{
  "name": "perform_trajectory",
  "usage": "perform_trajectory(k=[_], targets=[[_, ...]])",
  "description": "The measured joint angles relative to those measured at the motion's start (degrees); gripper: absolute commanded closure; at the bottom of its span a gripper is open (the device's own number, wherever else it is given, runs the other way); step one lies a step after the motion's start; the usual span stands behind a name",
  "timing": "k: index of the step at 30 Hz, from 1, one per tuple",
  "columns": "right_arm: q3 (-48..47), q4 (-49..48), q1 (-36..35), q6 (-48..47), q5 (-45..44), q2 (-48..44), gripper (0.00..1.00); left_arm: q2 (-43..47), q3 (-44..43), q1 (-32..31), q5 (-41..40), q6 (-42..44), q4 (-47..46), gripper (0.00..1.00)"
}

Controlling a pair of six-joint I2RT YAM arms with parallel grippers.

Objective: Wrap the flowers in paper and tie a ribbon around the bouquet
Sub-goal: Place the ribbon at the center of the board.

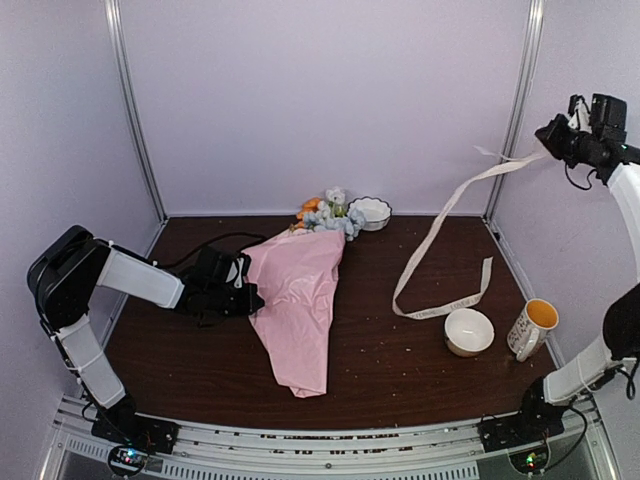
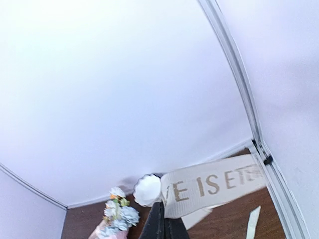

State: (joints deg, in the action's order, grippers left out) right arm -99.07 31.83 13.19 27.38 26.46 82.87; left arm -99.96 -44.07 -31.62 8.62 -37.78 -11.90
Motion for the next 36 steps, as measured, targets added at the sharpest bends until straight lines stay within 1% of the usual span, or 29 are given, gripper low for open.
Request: perform_trajectory(k=[2,5,6,9,11,13,14,15,16,17,20,21,22,23,24,26,28,30,31,34,36], targets=[[-1.2,-1.2,-1.5,1.1,-1.9,-4.7,1.0,0.0,0.0,0.0,0.0,0.0,0.0,1.0],[-1.8,-2.7,-7.3,1.5,-2.4,-8.3,1.0,0.0,0.0,0.0,-0.1,0.1,0.0,1.0],[-1.5,-3.0,-8.6,1.3,-2.7,-8.6,1.0,0.0,0.0,0.0,-0.1,0.2,0.0,1.0],[1.9,-3.2,-15.7,0.2,-5.2,-7.6,1.0,0.0,-0.2,0.0,-0.1,0.3,0.2,1.0],[4.9,-3.0,-22.9,-0.8,-5.9,-5.0,1.0,0.0,-0.3,0.0,-0.1,0.4,0.5,1.0],[7.4,-2.7,-30.8,-2.0,-4.6,0.5,1.0,0.0,-0.3,0.0,-0.1,0.4,0.7,1.0],[8.9,-2.6,-34.4,-2.4,-3.6,3.3,1.0,0.0,-0.3,0.0,-0.1,0.4,0.8,1.0],[11.0,-2.8,-35.6,-2.6,-2.1,4.2,1.0,0.0,-0.4,0.0,-0.2,0.4,0.9,1.0],[13.0,-3.0,-41.4,-2.8,-0.8,8.2,1.0,0.0,-0.5,0.0,-0.2,0.4,1.0,1.0],[15.5,-3.0,-44.7,-3.0,0.8,10.0,1.0,0.0,-0.5,0.0,-0.2,0.4,1.2,1.0],[20.0,-1.1,-53.7,-4.9,5.2,14.2,1.0,0.0,-0.7,0.0,-0.3,0.7,1.6,1.0],[20.5,-0.5,-55.9,-5.7,6.3,15.0,0.98,0.0,-0.8,0.0,-0.3,0.8,1.7,1.0],[20.7,0.7,-58.9,-7.2,7.8,16.0,0.89,0.0,-0.9,0.0,-0.3,0.9,1.8,1.0],[20.6,1.9,-61.4,-9.2,9.1,16.8,0.76,0.0,-1.0,0.0,-0.3,0.9,2.1,1.0],[20.1,3.6,-63.5,-10.9,9.8,17.7,0.66,0.0,-1.1,0.0,-0.3,1.0,2.3,1.0],[17.6,8.9,-68.1,-15.8,10.5,20.7,0.51,0.0,-1.4,0.0,-0.3,1.1,2.6,1.0],[16.8,12.3,-71.1,-18.7,10.8,22.7,0.36,0.0,-1.4,0.0,-0.3,1.1,2.7,1.0],[16.8,16.0,-71.8,-21.5,11.1,23.0,0.2,0.0,-1.4,0.0,-0.3,1.2,2.7,1.0],[16.8,17.3,-71.2,-22.5,11.2,22.7,0.18,0.0,-1.4,0.0,-0.3,1.2,2.7,1.0],[16.7,18.4,-67.1,-23.1,11.4,21.0,0.16,0.0,-1.4,0.0,-0.3,1.2,2.8,1.0],[16.7,16.7,-63.2,-20.9,11.0,19.5,0.15,0.0,-1.4,0.0,-0.3,1.2,2.8,1.0]])
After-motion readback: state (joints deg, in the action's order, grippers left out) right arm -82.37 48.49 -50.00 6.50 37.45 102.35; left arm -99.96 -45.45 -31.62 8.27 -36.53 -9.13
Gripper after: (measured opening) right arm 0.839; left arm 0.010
